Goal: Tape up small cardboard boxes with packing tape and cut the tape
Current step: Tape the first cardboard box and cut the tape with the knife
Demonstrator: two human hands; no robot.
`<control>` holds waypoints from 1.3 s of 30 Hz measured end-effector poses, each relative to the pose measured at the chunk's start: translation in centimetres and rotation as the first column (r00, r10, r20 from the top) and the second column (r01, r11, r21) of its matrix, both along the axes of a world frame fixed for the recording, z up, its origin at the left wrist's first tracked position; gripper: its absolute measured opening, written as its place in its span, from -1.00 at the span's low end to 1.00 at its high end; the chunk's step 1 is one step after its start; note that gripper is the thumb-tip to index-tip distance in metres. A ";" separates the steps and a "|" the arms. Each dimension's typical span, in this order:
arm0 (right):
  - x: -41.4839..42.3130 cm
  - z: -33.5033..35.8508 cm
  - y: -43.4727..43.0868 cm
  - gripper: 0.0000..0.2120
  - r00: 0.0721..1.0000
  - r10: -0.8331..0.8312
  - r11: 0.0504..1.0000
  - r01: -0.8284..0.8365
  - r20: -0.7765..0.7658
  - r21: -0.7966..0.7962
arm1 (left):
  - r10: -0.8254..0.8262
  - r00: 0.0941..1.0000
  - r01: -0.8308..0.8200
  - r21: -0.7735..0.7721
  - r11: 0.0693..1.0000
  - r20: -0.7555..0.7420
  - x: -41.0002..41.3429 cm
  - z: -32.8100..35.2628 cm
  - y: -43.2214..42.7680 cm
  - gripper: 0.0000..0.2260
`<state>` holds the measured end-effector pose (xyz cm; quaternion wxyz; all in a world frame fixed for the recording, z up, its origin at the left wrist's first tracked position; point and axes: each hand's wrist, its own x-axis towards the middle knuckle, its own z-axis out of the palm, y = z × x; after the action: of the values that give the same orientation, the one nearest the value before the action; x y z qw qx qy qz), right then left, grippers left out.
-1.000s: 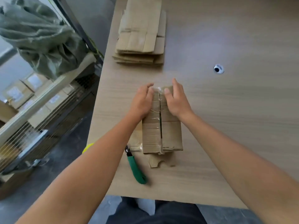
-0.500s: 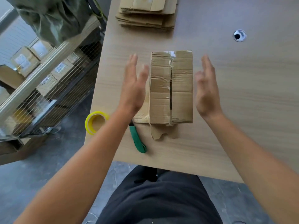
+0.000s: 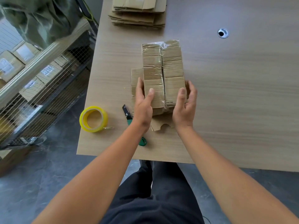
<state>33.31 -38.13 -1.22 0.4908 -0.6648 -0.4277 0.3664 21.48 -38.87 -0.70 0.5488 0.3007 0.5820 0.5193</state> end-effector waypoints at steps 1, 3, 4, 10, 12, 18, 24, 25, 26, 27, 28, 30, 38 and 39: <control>-0.2 0.2 -0.2 -0.52 0.996 -0.087 0.994 0.088 0.031 -0.062 | -0.013 0.999 0.016 -0.054 0.998 0.048 0.2 0.3 -0.2 -0.37; -0.3 0.7 -0.7 -0.38 0.972 -0.232 0.941 0.231 0.026 -0.246 | -0.104 0.992 0.114 -0.160 0.980 0.072 1.1 0.9 -0.8 -0.40; -0.3 1.0 -1.0 -0.32 0.965 -0.262 0.912 0.242 -0.015 -0.330 | -0.170 0.981 0.186 -0.219 0.958 0.088 1.7 1.2 -1.2 -0.41; 0.8 1.7 -1.6 -0.38 0.970 -0.199 0.962 0.220 0.137 -0.162 | 0.047 0.744 0.038 0.112 0.993 -0.667 0.3 4.5 1.6 -0.37; 0.7 1.2 -1.7 -0.48 0.965 -0.205 0.972 0.221 0.166 -0.082 | 0.021 0.485 0.207 0.138 0.968 -0.874 -1.3 5.2 6.2 -0.35; 0.3 0.8 -1.2 -0.30 0.947 -0.321 0.912 0.303 -0.020 -0.275 | -0.488 0.320 0.435 -0.331 0.837 -0.812 -2.6 4.6 14.8 -0.46; 5.7 4.1 -0.6 -0.08 0.763 -0.351 0.906 0.130 -0.543 -0.403 | -0.369 0.809 0.416 0.001 0.910 -0.458 -2.3 5.4 11.6 -0.75; 7.0 4.8 -0.6 -0.22 0.739 -0.330 0.937 0.181 -0.587 -0.299 | -0.371 0.859 0.415 0.057 0.908 -0.352 -2.3 5.8 10.7 -0.78; 8.2 5.6 -0.8 -0.37 0.738 -0.324 0.946 0.245 -0.593 -0.211 | -0.382 0.884 0.418 0.088 0.904 -0.269 -2.2 6.3 9.6 -0.77; 9.5 6.3 -1.0 -0.49 0.763 -0.322 0.945 0.298 -0.560 -0.137 | -0.397 0.897 0.420 0.093 0.903 -0.195 -1.9 6.6 8.7 -0.74; 10.6 6.7 -1.3 -0.55 0.799 -0.314 0.943 0.323 -0.513 -0.076 | -0.409 0.905 0.418 0.067 0.906 -0.118 -1.6 6.8 7.8 -0.68; 12.7 7.2 -2.2 -0.47 0.857 -0.259 0.957 0.290 -0.446 0.002 | -0.430 0.902 0.432 -0.043 0.901 0.035 -0.8 7.0 6.1 -0.49; 18.1 6.3 -8.8 -0.08 0.948 -0.097 0.984 0.047 -0.303 -0.170 | -0.483 0.871 0.440 -0.298 0.847 -0.087 1.7 1.1 -1.6 -0.74; 18.6 6.4 -9.6 -0.08 0.963 -0.109 0.985 0.071 -0.247 -0.157 | -0.472 0.878 0.434 -0.282 0.855 -0.079 1.9 0.5 -2.7 -0.75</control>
<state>51.89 -47.77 5.18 0.5076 -0.6653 -0.3024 0.4564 23.35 -41.55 -0.18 0.6460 0.3932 0.5949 0.2724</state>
